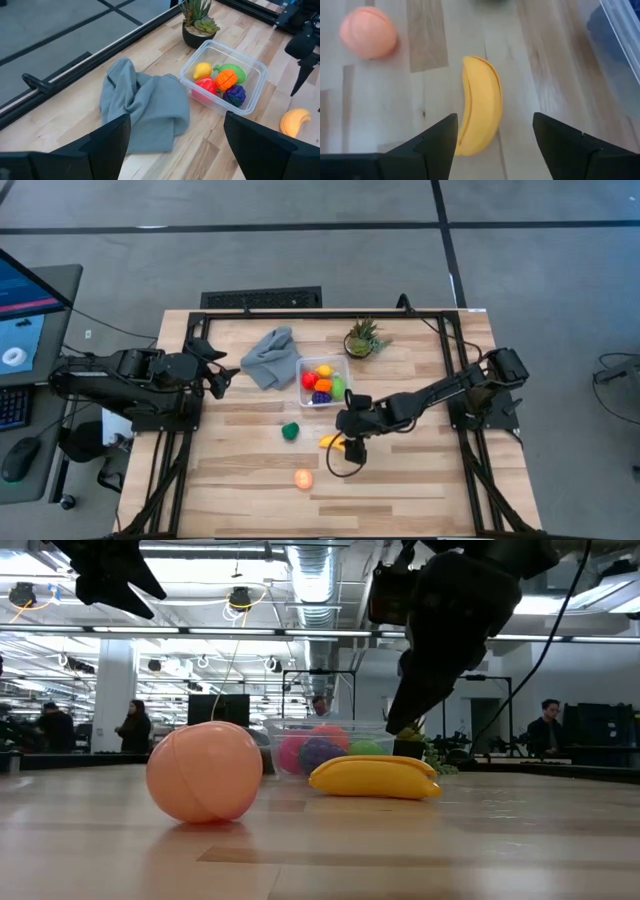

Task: Pick and placing Produce into tupperware
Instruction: Put the yellow banana into the transparent bin

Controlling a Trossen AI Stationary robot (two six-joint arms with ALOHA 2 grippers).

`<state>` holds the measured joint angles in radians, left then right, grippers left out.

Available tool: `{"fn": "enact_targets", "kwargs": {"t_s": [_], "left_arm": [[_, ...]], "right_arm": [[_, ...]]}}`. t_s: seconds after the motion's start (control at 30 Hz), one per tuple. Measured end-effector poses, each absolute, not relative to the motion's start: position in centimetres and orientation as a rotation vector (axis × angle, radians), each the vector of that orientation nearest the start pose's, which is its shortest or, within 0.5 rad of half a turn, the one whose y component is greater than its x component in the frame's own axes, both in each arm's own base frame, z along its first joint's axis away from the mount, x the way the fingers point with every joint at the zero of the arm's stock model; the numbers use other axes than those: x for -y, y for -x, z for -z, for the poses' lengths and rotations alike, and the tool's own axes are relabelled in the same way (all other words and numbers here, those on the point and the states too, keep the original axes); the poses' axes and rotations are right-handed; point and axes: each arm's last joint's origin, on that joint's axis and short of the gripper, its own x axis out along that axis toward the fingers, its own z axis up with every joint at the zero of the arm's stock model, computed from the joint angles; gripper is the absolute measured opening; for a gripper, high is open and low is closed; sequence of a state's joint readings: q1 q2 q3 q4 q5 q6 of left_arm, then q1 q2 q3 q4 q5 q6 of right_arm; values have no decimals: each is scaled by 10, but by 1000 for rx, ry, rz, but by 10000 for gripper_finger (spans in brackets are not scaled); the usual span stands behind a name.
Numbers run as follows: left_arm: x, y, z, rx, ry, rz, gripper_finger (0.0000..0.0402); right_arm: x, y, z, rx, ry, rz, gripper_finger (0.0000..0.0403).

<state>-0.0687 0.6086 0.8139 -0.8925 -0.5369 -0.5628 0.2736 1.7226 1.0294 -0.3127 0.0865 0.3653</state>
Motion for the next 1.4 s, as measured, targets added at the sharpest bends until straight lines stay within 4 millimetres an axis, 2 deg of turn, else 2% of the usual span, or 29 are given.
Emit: {"fn": "enact_targets", "kwargs": {"t_s": [0.3,0.6,0.97,1.1,1.23,1.4], "left_arm": [[-8,-103,-304,-510,330,-620,308],[-8,-103,-304,-507,328,-628,308],[-8,-103,-304,-509,325,-629,308],[-8,-103,-304,-515,323,-630,308],[-8,-103,-304,-516,324,-631,308],[-8,-102,-303,-523,329,-634,308]], "right_arm": [[-89,-329,-174,-983,-160,8,292],[-78,-334,-175,-952,-176,22,292],[-80,-334,-175,-951,-160,-4,292],[-82,-338,-162,-999,-164,-10,292],[-88,-353,-155,-1025,-165,-31,292],[-91,-365,-154,-1020,-166,-36,292]]}}
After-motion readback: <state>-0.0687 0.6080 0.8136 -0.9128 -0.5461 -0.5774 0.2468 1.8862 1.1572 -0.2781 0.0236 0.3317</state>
